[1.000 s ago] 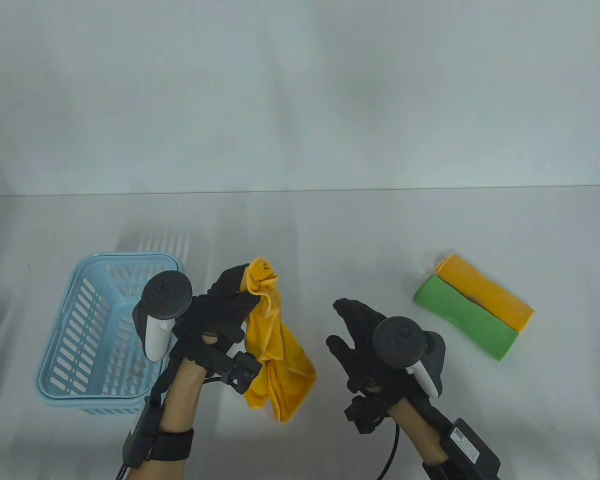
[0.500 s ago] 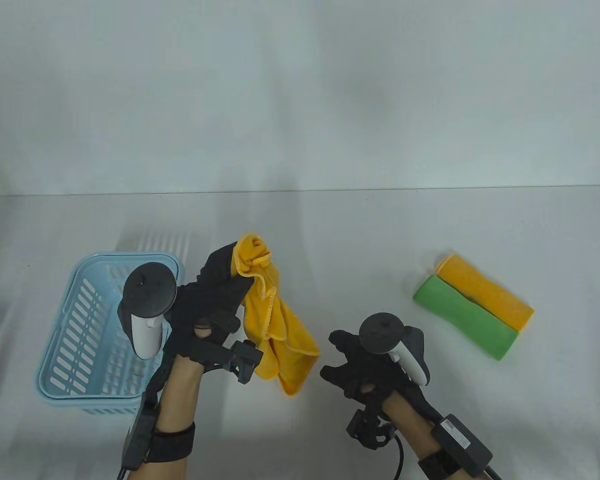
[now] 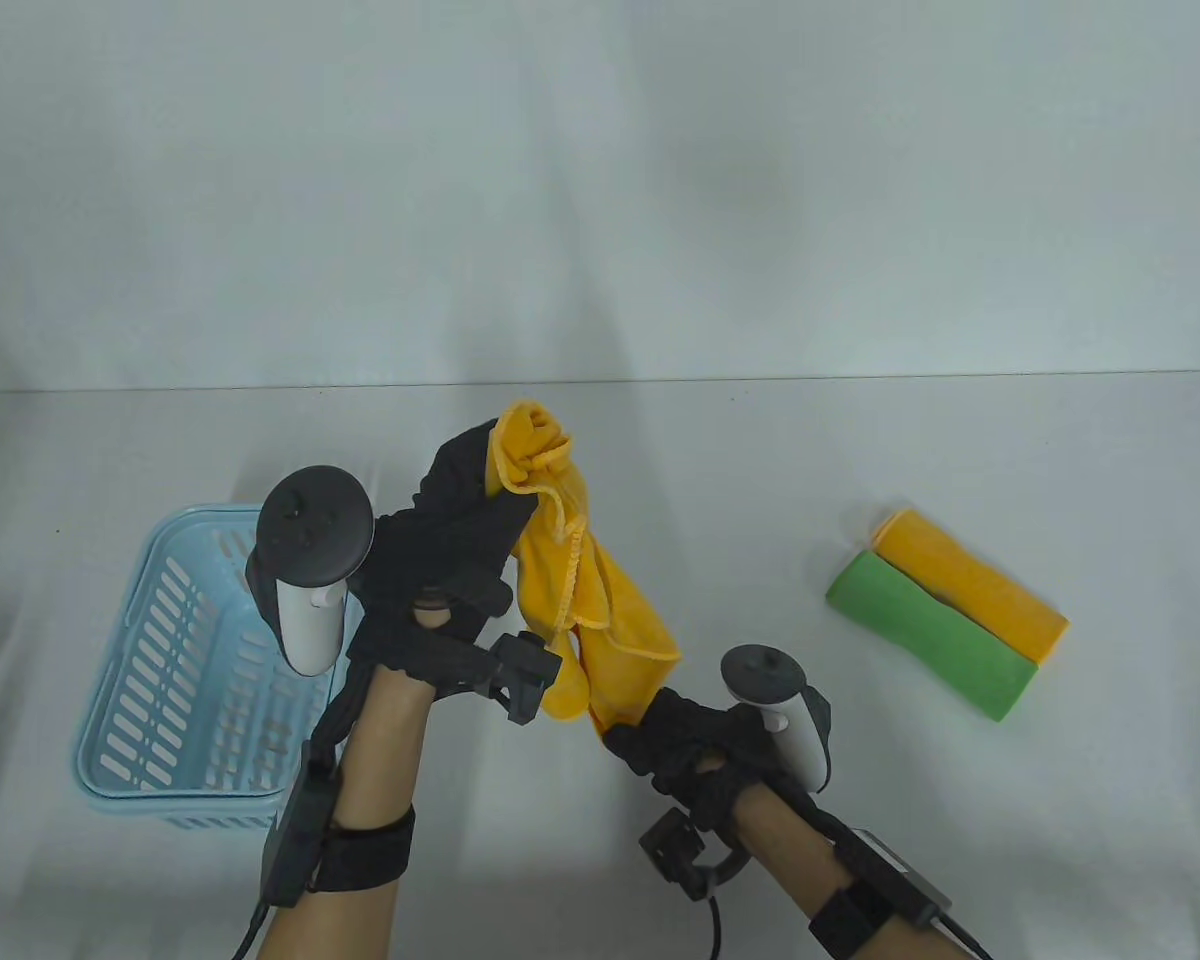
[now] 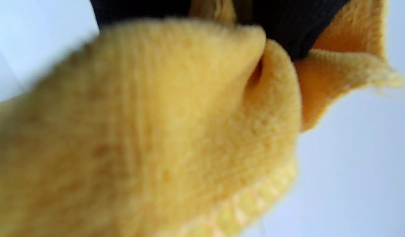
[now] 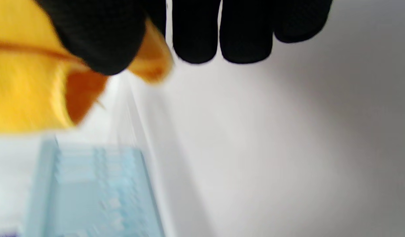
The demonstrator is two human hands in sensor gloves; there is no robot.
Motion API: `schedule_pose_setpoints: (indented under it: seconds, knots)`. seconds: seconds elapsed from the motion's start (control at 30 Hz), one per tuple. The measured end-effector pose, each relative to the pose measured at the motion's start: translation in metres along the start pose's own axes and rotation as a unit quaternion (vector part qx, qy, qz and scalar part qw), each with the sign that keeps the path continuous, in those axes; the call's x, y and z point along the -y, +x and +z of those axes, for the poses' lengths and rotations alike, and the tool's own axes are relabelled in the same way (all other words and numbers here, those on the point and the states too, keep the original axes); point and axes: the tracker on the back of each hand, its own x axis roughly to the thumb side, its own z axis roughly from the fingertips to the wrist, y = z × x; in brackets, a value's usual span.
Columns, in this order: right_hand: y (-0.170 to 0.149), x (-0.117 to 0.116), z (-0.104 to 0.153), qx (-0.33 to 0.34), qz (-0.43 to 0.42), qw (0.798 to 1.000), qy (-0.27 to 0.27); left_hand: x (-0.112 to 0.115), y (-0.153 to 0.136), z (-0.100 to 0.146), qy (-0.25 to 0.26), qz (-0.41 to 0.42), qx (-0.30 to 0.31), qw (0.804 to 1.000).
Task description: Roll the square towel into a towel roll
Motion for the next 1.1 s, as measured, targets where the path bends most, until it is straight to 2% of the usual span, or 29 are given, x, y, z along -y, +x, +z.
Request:
schedule_pose_setpoints:
  seconds: [0.17,0.33,0.5,0.67,0.9,1.0,1.1]
  knots:
    - [0.009,0.022,0.007,0.04,-0.021,0.996,-0.07,-0.004,-0.012,0.001,0.002,-0.028,-0.017,0.999]
    - [0.034,0.052,0.025,0.124,0.009,0.982,-0.142,0.007,-0.056,0.015,-0.029,-0.122,-0.047,0.991]
    - [0.044,0.067,0.037,0.162,0.034,0.969,-0.182,0.018,-0.101,0.025,-0.048,-0.102,-0.09,0.99]
    - [0.051,0.073,0.044,0.184,0.04,0.962,-0.199,0.027,-0.12,0.028,-0.07,-0.136,-0.106,0.983]
    - [0.068,0.081,0.064,0.23,0.054,0.944,-0.232,0.044,-0.142,0.028,-0.102,-0.238,-0.136,0.956]
    - [0.092,0.083,0.079,0.246,0.074,0.937,-0.238,0.051,-0.151,0.028,-0.118,-0.291,-0.155,0.937]
    - [0.125,0.084,0.092,0.247,0.124,0.93,-0.243,0.052,-0.156,0.028,-0.102,-0.329,-0.165,0.924]
